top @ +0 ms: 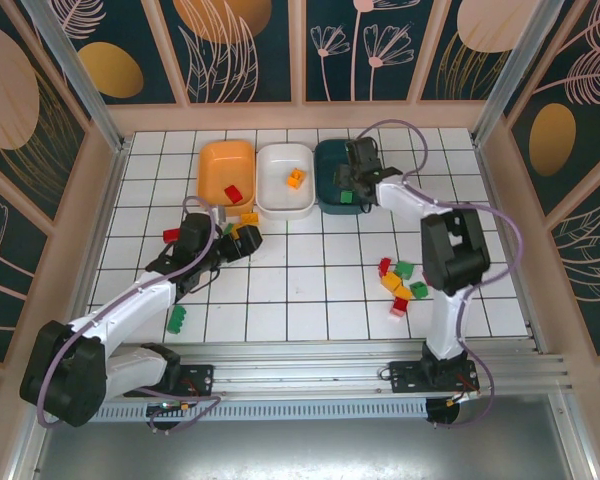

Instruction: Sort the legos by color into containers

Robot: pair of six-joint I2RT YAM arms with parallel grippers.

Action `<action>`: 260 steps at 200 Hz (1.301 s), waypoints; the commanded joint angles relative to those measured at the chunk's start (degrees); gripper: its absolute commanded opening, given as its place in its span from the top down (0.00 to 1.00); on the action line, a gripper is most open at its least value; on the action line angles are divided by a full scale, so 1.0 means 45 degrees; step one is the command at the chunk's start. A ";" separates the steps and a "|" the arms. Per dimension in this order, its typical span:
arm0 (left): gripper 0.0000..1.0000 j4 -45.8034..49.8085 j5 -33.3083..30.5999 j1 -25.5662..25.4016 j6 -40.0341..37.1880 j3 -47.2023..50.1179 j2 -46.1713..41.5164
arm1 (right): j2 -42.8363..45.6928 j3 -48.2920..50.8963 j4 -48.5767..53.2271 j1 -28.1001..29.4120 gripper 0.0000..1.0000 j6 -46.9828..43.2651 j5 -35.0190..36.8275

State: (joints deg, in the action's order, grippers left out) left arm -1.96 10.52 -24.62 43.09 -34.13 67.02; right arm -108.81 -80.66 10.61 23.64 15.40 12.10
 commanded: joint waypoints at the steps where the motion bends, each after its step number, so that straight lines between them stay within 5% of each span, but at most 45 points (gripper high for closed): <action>1: 0.11 -0.0301 0.0087 -0.0151 -0.0010 -0.0214 0.0133 | 0.2462 0.1613 -0.0556 0.0594 0.40 0.0141 0.1043; 68: 0.12 -0.2413 0.0581 -0.2343 0.0094 -0.0631 0.1871 | 0.8985 0.7708 0.3019 0.0993 0.39 0.3290 0.2444; 101: 0.13 -0.2737 0.0650 -0.2780 -0.0064 -0.1345 0.2676 | 1.0958 0.9543 0.4307 0.1018 0.29 0.4993 0.1342; 158: 0.13 -0.2755 0.0774 -0.2965 -0.0055 -0.1439 0.3296 | 1.0131 1.0584 0.2982 0.1029 0.28 0.4389 -0.0521; 260: 0.13 -0.2594 0.0766 -0.2959 0.0112 -0.1515 0.3304 | 0.9390 1.0903 0.2056 0.2037 0.28 0.4960 -0.1601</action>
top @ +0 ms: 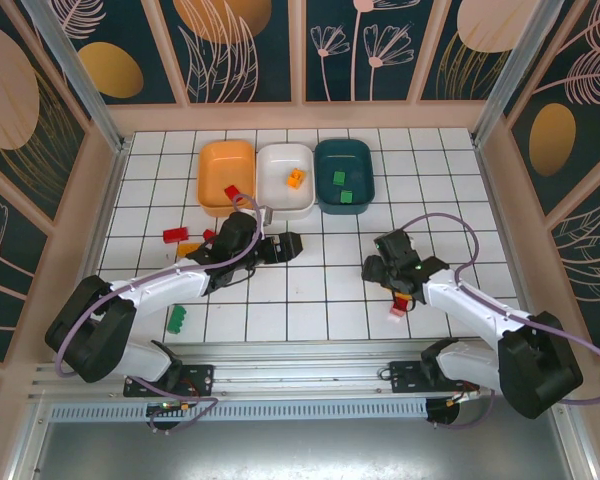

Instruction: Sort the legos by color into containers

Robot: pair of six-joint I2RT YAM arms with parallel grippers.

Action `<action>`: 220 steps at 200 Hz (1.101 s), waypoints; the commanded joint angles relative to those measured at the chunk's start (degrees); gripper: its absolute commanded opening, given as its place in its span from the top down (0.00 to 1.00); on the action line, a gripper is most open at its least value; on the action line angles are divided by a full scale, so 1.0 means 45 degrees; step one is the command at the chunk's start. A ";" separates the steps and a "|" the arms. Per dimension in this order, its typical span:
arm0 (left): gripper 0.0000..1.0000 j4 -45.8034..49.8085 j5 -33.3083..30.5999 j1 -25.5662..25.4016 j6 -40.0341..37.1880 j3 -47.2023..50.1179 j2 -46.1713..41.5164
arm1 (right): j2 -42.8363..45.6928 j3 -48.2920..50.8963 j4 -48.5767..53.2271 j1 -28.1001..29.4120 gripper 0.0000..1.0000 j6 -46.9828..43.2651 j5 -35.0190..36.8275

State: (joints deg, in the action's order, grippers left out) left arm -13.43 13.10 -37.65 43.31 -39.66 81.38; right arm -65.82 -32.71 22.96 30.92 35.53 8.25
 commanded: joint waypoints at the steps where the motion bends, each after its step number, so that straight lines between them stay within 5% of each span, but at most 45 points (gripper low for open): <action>1: 0.13 -0.0053 0.0193 -0.0067 0.0073 -0.0278 0.0106 | -0.0171 0.0246 -0.0698 0.0427 0.28 0.0495 -0.0772; 43: 0.13 0.0029 0.0119 -0.0074 0.0054 -0.0269 -0.0041 | -0.0681 -0.0051 -0.1297 0.1243 0.30 0.0769 -0.1509; 60: 0.13 0.0094 0.0115 -0.0081 0.0071 -0.0291 -0.0029 | -0.0066 -0.0439 -0.0616 0.1449 0.31 0.0935 -0.0033; 96: 0.13 0.0060 0.0106 -0.0074 0.0026 -0.0298 -0.0010 | 0.1789 -0.0126 -0.0129 -0.0245 0.29 0.0344 -0.0036; 155: 0.14 0.0033 0.0394 -0.0073 0.0102 -0.0619 0.0394 | -0.0036 0.0115 -0.1011 -0.0718 0.29 -0.0337 0.0086; 220: 0.14 0.0153 0.0250 -0.0072 0.0103 -0.0577 0.0377 | -0.1212 0.0361 -0.1526 0.1034 0.30 0.0057 -0.0570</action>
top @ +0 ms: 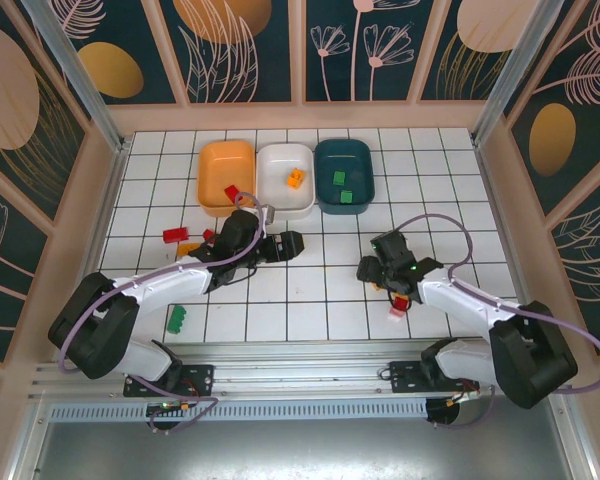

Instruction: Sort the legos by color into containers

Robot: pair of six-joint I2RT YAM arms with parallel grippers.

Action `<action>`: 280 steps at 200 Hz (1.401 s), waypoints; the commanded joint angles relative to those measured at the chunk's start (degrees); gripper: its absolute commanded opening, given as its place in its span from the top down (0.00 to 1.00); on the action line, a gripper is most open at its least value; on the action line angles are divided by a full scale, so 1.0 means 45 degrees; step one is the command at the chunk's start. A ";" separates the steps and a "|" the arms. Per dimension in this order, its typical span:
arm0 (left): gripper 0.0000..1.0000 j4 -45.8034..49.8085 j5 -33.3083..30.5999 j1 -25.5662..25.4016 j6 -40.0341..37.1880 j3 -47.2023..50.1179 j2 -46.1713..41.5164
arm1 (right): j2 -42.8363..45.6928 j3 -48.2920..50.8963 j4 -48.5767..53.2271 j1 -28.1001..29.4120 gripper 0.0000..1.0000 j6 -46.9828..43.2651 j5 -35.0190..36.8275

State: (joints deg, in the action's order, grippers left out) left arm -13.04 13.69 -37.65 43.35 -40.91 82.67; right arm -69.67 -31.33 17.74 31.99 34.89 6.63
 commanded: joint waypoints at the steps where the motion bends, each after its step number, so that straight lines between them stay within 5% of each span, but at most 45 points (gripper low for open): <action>1: 0.14 0.0065 0.0130 -0.0071 0.0093 -0.0322 0.0098 | -0.0357 0.0042 -0.0347 0.0828 0.30 0.0206 -0.0217; 67: 0.14 0.0105 0.0178 -0.0081 0.0110 -0.0500 0.0222 | -0.1019 -0.0453 0.0414 0.1602 0.33 0.0505 0.1423; 137: 0.14 0.0272 0.0027 -0.0076 0.0038 -0.0478 0.0144 | -0.2660 -0.1263 -0.1059 0.1637 0.35 0.0390 0.1183; 210: 0.14 0.0702 -0.0327 -0.0072 -0.0214 -0.0557 -0.0044 | -0.2917 -0.2585 -0.0380 0.2921 0.74 0.0400 0.2200; 228: 0.14 0.1098 -0.1273 -0.0075 -0.0155 -0.0505 -0.0522 | -0.2617 -0.3329 -0.0471 0.3126 0.74 0.0230 0.2033; 246: 0.10 0.1856 -0.3927 -0.0030 0.0542 -0.0137 -0.1564 | -0.2782 -0.4445 -0.0966 0.3087 0.75 -0.0348 0.2002; 262: 0.04 0.2943 -0.6300 0.0147 0.1026 0.0039 -0.2704 | -0.3738 -0.5931 -0.1542 0.2934 0.75 -0.1111 0.1928; 280: 0.02 0.3444 -0.7286 0.0594 0.1186 0.0411 -0.4182 | -0.5467 -0.7731 -0.2265 0.2662 0.75 -0.2030 0.1727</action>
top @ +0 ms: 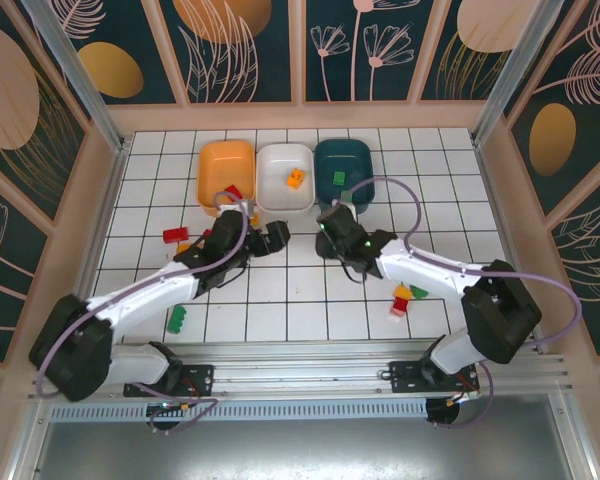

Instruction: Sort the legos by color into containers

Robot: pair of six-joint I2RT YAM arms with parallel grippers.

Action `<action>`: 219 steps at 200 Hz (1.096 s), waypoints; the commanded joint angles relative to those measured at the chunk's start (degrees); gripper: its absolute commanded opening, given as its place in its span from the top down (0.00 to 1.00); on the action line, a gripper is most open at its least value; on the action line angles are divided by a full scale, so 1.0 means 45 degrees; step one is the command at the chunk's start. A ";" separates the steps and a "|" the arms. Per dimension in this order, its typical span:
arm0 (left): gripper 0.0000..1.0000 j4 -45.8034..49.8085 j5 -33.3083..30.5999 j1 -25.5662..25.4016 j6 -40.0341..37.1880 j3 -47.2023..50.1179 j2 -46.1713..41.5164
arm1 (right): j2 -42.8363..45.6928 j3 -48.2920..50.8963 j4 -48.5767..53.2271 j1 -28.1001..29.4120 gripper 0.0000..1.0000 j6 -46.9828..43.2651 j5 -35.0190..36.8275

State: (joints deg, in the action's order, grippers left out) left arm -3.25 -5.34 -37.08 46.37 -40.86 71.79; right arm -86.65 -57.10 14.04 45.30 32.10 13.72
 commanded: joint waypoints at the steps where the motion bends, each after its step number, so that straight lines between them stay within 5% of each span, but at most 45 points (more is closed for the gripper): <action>1: 0.02 0.1288 -0.3083 0.0497 0.0516 0.0424 -0.1837 | -0.1795 -0.2109 -0.1511 -0.0318 0.75 -0.1468 0.0115; 37: 0.02 0.2811 -0.2849 0.2226 0.0438 0.0712 -0.3120 | -0.5861 -0.6157 -0.1881 -0.1079 0.74 -0.2458 -0.0903; 66: 0.02 0.3631 -0.2613 0.2459 0.0303 0.0848 -0.3347 | -0.8648 -0.9874 -0.0359 -0.1352 0.72 -0.2952 -0.0905; 123: 0.02 0.2785 -0.0883 0.2459 -0.0050 0.0915 -0.2610 | -0.9776 -1.2326 0.1230 -0.1717 0.42 -0.2887 -0.0768; 166: 0.05 0.1359 0.1531 0.2231 -0.0850 0.0575 -0.1363 | -0.6363 -0.9122 -0.0233 -0.1357 0.41 -0.3120 0.0327; 189: 0.04 0.1342 0.0560 0.0306 -0.2120 -0.0519 -0.0351 | -0.3498 -0.5212 -0.1602 -0.1605 0.40 -0.2372 0.1220; 219: 0.13 0.1083 0.0428 -0.2020 -0.4049 -0.2506 0.2568 | 0.0006 -0.0481 -0.2256 -0.3479 0.40 -0.0936 0.0563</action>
State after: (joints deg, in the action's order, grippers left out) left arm 5.32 -3.40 -39.90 37.78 -45.69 75.55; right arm -96.16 -72.14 8.10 36.56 22.02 14.74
